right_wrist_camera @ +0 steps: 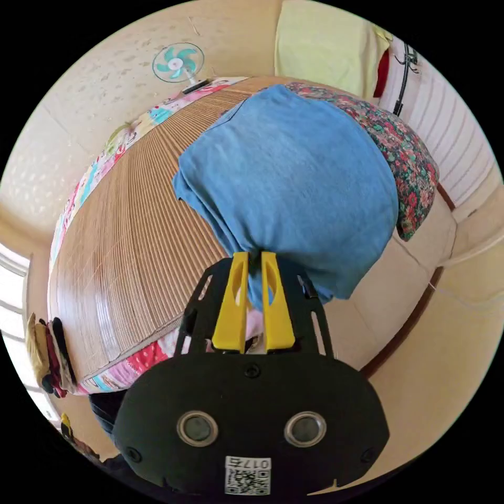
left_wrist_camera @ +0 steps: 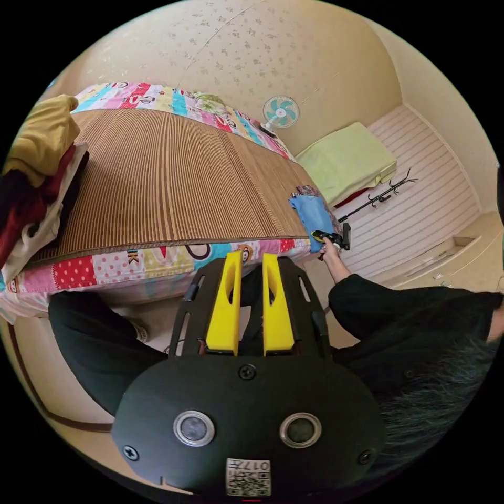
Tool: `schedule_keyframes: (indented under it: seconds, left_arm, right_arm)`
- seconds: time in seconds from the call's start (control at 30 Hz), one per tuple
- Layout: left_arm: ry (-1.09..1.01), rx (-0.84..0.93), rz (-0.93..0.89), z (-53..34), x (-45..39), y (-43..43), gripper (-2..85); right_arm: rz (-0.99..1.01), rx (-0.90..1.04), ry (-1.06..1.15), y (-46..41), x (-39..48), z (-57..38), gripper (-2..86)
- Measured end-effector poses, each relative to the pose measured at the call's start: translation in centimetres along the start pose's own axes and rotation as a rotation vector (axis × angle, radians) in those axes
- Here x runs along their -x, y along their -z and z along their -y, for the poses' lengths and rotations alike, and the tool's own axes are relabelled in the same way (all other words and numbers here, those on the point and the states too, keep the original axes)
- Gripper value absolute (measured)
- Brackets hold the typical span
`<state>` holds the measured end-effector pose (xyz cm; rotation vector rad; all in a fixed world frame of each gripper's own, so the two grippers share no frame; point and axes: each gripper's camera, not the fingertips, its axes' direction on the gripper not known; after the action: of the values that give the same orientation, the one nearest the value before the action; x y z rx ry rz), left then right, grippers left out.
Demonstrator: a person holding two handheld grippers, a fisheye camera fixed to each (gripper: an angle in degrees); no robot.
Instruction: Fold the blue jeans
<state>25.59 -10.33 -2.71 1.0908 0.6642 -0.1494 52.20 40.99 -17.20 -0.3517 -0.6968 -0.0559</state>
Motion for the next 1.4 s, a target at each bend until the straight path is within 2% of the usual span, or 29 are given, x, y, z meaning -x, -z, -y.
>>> schedule_keyframes:
  seconds: [0.13, 0.27, 0.37, 0.5, 0.57, 0.63, 0.73, 0.8, 0.9, 0.97, 1.1, 1.13, 1.2, 1.23, 1.3, 1.37, 1.4]
  left_arm:
    - [0.091, -0.030, -0.022, -0.3, 1.1, 0.2, 6.5]
    - [0.112, -0.005, -0.010, 0.2, 1.2, -0.3, 6.5]
    - [0.088, 0.003, -0.002, 0.6, 0.5, -0.5, 6.5]
    - [0.080, 0.010, 0.007, 0.8, 0.5, -0.4, 6.5]
    - [0.096, 0.011, 0.004, 0.7, 1.1, -0.1, 6.5]
    - [0.124, 0.000, -0.009, 0.6, 2.1, 0.2, 6.5]
    - [0.154, 0.001, -0.028, 0.5, 3.2, 0.1, 6.5]
    - [0.157, 0.016, -0.045, 0.7, 3.6, -0.4, 6.7]
    - [0.123, 0.045, -0.084, 1.3, 3.2, -1.3, 7.9]
    - [0.087, 0.057, -0.098, 1.7, 2.5, -1.6, 8.4]
    - [-0.001, 0.072, -0.091, 2.5, 1.0, -1.8, 8.7]
    - [-0.010, 0.074, -0.095, 2.6, 0.8, -1.7, 8.7]
    - [-0.014, 0.061, -0.101, 2.7, 0.8, -1.3, 8.7]
    - [-0.004, 0.047, -0.099, 2.6, 1.0, -1.0, 8.7]
    - [0.017, 0.032, -0.099, 2.2, 1.5, -0.6, 8.7]
    - [0.037, 0.032, -0.109, 1.7, 2.1, -0.5, 8.6]
    - [0.044, 0.037, -0.111, 1.3, 2.5, -0.4, 8.6]
  right_arm:
    - [0.053, -0.129, 0.180, 2.7, 12.0, -3.8, 3.2]
    - [0.120, -0.251, 0.457, 6.3, 28.2, -10.9, 2.7]
    - [0.292, -0.195, 0.529, 6.8, 35.4, -14.9, 2.6]
    - [0.491, 0.006, 0.812, 5.2, 40.3, -20.7, 2.7]
    - [0.549, 0.045, 0.787, 5.3, 38.6, -21.8, 3.6]
    - [0.582, 0.060, 0.669, 5.8, 34.9, -21.6, 4.7]
    - [0.574, -0.073, 0.402, 8.0, 25.8, -20.4, 8.9]
    - [0.466, -0.233, 0.121, 9.4, 17.8, -19.3, 11.5]
    - [0.374, -0.324, -0.233, 9.2, 9.6, -17.4, 13.6]
    - [0.423, -0.322, -0.294, 7.9, 6.8, -15.3, 13.4]
    - [0.564, -0.102, -0.326, 4.1, 6.2, -9.9, 4.5]
    - [0.603, -0.138, -0.284, 5.1, 6.9, -9.7, 3.8]
    - [0.840, -0.332, 0.095, 11.3, 10.9, -9.8, 1.9]
    - [0.863, -0.392, 0.158, 13.0, 11.5, -10.2, 1.7]
    - [0.665, -0.522, 0.074, 17.3, 11.0, -11.2, 1.7]
    - [0.466, -0.501, -0.074, 17.3, 8.8, -10.8, 2.3]
    - [0.435, -0.428, -0.145, 16.3, 7.5, -10.3, 3.0]
